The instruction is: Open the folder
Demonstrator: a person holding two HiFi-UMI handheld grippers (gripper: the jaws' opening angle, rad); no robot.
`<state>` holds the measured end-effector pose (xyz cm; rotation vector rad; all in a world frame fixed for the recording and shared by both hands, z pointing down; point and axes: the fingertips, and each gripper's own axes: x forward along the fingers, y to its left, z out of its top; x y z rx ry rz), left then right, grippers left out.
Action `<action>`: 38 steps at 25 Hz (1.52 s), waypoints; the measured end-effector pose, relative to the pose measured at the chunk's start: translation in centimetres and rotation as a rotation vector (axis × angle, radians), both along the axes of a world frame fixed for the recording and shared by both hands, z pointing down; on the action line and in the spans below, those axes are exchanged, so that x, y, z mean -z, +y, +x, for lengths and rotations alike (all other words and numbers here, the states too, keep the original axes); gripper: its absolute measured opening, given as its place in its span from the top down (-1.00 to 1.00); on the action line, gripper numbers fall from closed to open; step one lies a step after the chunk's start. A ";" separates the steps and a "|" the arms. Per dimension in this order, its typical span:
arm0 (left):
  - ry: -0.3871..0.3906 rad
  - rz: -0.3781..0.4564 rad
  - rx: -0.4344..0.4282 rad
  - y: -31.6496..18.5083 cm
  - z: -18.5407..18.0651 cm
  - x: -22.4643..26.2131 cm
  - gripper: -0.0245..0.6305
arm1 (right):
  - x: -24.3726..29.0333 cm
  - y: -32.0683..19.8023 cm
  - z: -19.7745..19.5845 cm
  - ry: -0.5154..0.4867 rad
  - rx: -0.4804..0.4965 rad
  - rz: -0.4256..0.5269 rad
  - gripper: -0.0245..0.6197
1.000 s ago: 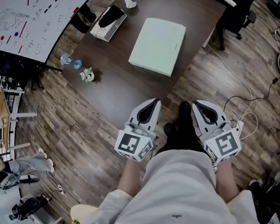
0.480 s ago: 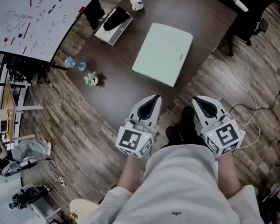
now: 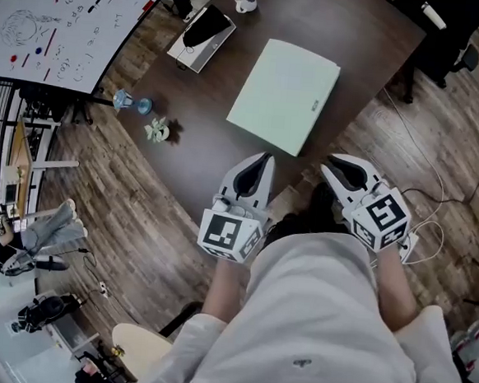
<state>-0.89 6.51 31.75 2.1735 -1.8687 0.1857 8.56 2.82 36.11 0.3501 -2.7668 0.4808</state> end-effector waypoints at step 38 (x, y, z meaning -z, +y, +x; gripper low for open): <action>-0.065 -0.198 -0.297 -4.1 -8.8 -12.1 0.74 | -14.4 -4.0 -5.6 0.246 -0.336 -0.369 0.46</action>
